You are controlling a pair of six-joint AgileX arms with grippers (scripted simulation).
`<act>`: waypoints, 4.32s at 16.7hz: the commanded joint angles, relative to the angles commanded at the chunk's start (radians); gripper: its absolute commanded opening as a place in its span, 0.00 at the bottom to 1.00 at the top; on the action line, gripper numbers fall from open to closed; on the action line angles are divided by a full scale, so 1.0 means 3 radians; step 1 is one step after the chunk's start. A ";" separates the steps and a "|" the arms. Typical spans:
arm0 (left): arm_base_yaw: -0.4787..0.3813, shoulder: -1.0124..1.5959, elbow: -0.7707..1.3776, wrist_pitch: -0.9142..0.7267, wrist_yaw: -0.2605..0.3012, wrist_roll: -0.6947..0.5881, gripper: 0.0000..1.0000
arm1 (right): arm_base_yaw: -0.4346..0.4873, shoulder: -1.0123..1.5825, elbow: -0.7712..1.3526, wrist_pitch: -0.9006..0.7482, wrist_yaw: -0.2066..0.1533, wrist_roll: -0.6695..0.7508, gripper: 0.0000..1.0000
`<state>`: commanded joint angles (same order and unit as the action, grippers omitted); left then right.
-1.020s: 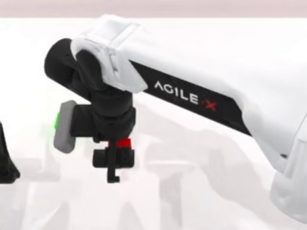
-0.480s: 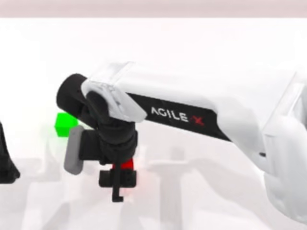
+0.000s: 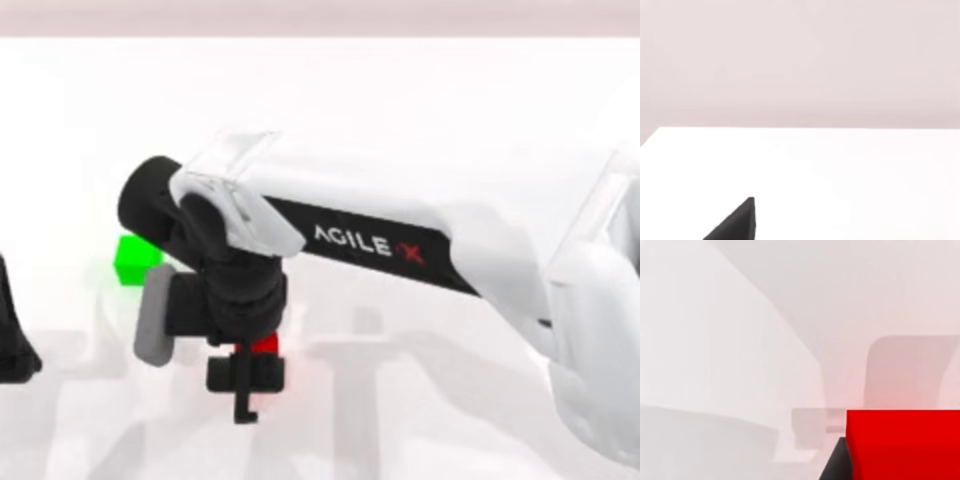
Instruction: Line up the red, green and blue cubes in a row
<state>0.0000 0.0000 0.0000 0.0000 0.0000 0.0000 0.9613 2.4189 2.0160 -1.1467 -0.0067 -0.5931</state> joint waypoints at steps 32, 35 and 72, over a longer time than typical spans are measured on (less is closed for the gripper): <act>0.0000 0.0000 0.0000 0.0000 0.0000 0.0000 1.00 | -0.0001 -0.0059 0.0797 -0.0863 -0.0001 -0.0011 1.00; -0.0010 0.0087 0.0086 -0.0063 -0.0002 -0.0010 1.00 | -0.0043 -0.0159 0.0711 -0.0791 -0.0011 0.0008 1.00; -0.0725 0.6891 0.5299 -0.3653 0.0006 -0.0592 1.00 | -0.3171 -0.8063 -0.6720 0.3822 0.0022 0.1977 1.00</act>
<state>-0.2176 2.0674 1.5896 -1.0959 0.0019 -0.1776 0.0100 0.0000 0.0000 0.0000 0.0000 0.0000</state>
